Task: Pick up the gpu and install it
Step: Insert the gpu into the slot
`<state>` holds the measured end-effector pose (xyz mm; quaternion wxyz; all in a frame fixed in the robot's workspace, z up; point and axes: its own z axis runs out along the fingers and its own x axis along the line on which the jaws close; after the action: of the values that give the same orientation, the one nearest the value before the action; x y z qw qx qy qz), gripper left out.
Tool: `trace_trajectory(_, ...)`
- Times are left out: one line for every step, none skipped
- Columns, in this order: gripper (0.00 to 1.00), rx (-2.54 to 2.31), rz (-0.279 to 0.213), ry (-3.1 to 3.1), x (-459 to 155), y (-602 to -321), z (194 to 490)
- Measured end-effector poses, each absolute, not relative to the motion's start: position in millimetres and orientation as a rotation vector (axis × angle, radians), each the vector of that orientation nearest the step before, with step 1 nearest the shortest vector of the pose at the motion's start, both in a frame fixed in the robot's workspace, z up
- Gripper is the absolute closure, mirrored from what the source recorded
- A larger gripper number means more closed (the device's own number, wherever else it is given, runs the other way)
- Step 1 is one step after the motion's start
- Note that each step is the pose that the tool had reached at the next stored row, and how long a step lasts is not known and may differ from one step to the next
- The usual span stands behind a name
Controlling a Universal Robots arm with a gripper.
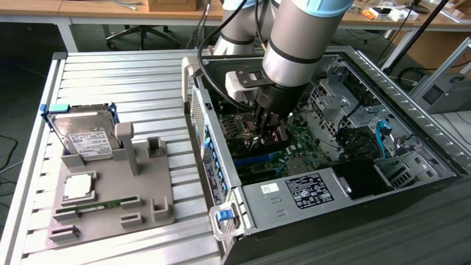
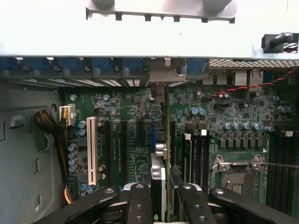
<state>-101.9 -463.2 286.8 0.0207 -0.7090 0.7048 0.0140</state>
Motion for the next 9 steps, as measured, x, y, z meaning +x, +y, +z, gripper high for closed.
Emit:
trace_trajectory(0.73,-2.198,0.043,2.185,-101.9,-463.2,286.8)
trace_trajectory(0.73,-2.199,0.043,2.185,-101.9,-463.2,286.8)
trace_trajectory(0.73,-2.198,0.043,2.185,-101.9,-463.2,286.4)
trace_trajectory(0.73,-2.198,0.044,2.185,-101.9,-463.2,285.9)
trace_trajectory(0.73,-2.198,0.043,2.185,-101.9,-463.2,285.5)
trace_trajectory(0.73,-2.199,0.043,2.186,-101.9,-463.2,285.1)
trace_trajectory(0.73,-2.199,0.043,2.186,-101.9,-463.2,284.4)
trace_trajectory(0.73,-2.199,0.043,2.186,-101.9,-463.2,284.0)
trace_trajectory(0.73,-2.199,0.043,2.186,-101.9,-463.2,283.5)
